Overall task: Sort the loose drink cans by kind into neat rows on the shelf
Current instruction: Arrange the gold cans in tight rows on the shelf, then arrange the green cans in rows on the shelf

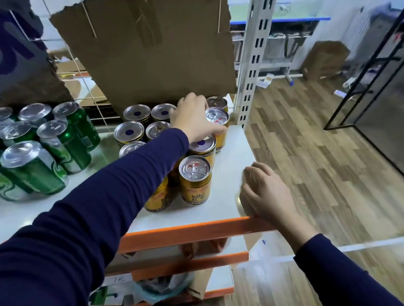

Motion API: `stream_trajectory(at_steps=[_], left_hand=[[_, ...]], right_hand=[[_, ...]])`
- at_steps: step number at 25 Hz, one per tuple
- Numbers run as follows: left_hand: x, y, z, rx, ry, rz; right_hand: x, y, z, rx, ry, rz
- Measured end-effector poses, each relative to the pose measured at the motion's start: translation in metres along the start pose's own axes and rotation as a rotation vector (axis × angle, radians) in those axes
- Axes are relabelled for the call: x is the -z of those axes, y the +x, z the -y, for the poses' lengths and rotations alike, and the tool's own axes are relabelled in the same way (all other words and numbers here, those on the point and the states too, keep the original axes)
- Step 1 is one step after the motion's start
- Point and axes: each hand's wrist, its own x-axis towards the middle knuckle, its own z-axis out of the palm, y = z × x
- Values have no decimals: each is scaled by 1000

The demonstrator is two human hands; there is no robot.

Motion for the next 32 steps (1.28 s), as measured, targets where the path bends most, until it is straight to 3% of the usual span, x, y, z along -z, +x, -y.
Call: stream_trajectory(at_steps=[4, 7, 10, 14, 19, 23, 32], left_hand=[[7, 3, -6, 18, 215, 134], [22, -7, 4, -74, 105, 181], [35, -39, 22, -94, -87, 71], [48, -102, 65, -49, -56, -179], [79, -207, 160, 216, 31, -356], [107, -306, 231, 472, 109, -469], [167, -535, 375, 832, 213, -554]], right_hand=[[2, 0, 2, 13, -11, 4], [6, -1, 9, 74, -10, -17], [16, 2, 26, 168, 104, -145], [26, 14, 75, 376, 207, -243], [8, 17, 163, 643, 247, -193], [-40, -12, 249, 795, 284, -44], [-165, -127, 444, 885, 376, 211]])
